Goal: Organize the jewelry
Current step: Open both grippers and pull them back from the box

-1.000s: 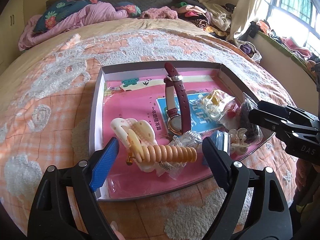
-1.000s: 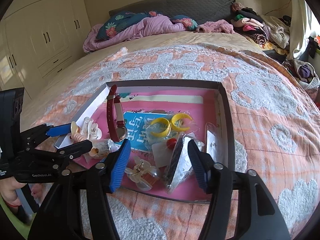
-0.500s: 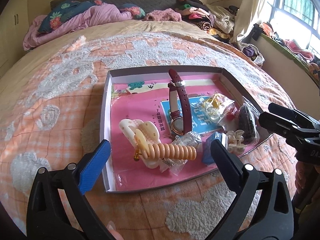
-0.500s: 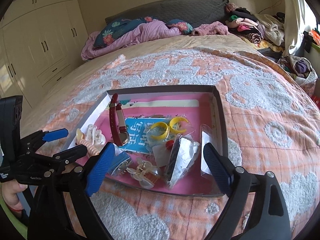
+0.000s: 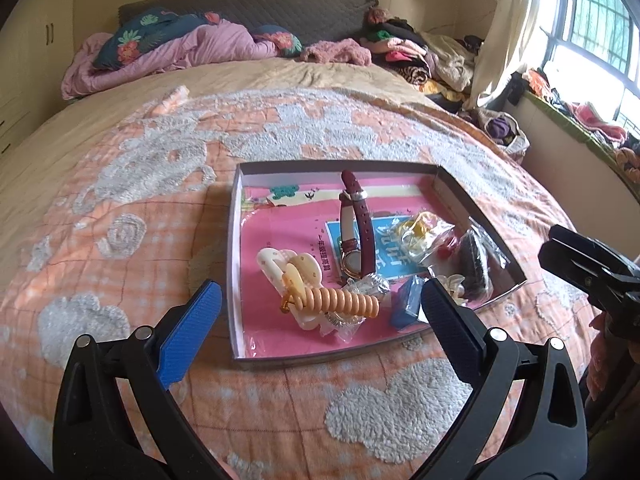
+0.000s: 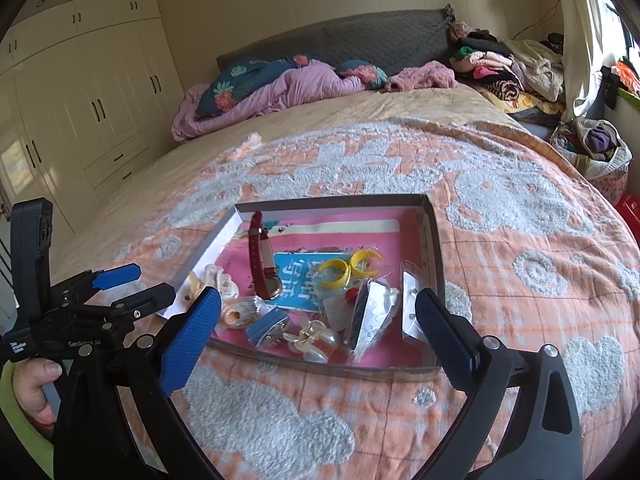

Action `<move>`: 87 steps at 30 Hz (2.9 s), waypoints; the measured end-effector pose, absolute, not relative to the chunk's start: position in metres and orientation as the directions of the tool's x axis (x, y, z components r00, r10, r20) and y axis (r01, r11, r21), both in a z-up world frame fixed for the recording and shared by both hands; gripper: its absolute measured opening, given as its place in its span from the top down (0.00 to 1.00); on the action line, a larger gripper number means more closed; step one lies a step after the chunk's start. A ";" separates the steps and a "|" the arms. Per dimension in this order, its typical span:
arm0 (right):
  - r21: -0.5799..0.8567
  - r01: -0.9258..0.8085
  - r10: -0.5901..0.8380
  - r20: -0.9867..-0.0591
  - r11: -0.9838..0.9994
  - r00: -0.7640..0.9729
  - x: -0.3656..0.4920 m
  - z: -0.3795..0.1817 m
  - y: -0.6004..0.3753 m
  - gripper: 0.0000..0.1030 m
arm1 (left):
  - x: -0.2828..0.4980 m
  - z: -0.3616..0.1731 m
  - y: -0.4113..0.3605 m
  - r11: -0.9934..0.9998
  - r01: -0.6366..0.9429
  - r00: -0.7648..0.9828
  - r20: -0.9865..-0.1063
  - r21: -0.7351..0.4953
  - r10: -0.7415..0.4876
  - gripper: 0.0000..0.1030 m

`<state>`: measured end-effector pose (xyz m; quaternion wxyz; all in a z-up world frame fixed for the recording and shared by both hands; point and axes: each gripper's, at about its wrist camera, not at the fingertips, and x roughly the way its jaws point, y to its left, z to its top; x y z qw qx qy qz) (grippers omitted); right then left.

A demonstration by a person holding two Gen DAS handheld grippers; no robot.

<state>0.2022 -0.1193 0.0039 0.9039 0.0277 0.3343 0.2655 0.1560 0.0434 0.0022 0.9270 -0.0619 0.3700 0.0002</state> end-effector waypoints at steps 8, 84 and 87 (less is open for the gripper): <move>0.220 -0.462 0.498 -0.563 0.859 0.659 0.176 0.016 -0.127 0.05 | 0.138 0.014 0.041 0.988 -0.041 0.741 -0.668 -0.152 -0.072 0.09; 0.173 -0.409 0.428 -0.581 0.896 0.692 0.089 -0.023 -0.154 0.04 | 0.053 -0.016 0.004 0.992 -0.014 0.762 -0.644 -0.125 -0.071 0.09; 0.173 -0.409 0.428 -0.581 0.896 0.692 0.089 -0.022 -0.154 0.04 | 0.053 -0.016 0.004 0.992 -0.015 0.762 -0.644 -0.124 -0.069 0.09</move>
